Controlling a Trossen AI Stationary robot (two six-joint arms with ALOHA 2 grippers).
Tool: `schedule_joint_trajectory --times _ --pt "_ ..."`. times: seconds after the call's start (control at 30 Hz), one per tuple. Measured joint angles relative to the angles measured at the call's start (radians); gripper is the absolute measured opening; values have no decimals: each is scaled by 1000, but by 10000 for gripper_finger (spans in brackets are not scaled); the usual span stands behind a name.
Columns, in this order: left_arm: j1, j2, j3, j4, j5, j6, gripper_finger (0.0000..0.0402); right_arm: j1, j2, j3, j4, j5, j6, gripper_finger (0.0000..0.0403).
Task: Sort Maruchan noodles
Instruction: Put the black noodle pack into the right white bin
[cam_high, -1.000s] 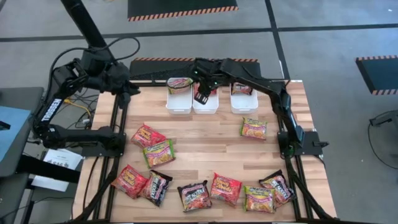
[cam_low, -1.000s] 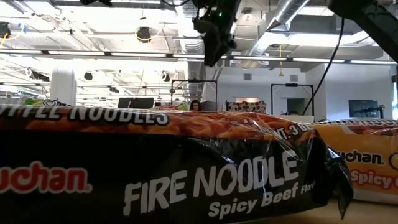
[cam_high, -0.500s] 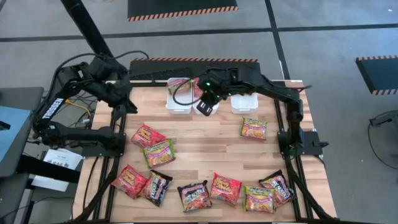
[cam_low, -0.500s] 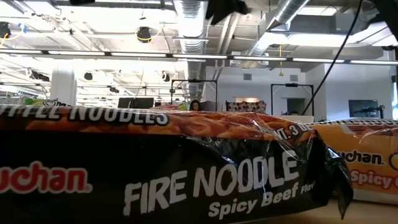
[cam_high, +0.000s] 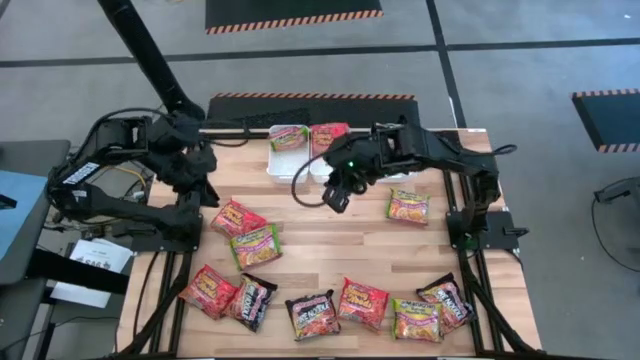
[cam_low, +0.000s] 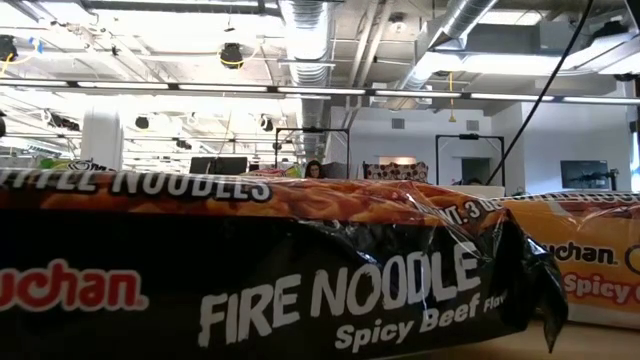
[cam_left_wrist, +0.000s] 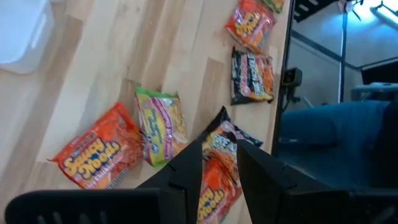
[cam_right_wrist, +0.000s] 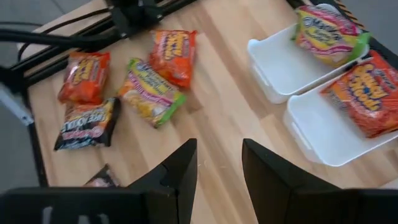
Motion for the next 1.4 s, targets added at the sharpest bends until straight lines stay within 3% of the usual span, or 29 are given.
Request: schedule_joint_trajectory --times 0.2,0.47,0.7,1.4 --pt "-122 1 0 -42 2 -87 89 50 0 0 0 -67 3 150" --pt "-242 30 -47 -38 48 -359 130 113 0 0 -1 -111 24 150" --pt "-376 34 -227 152 -100 -673 145 163 0 0 -41 -157 28 150" --pt "-700 42 -697 732 -357 -1197 142 249 1 0 -84 -155 26 150"
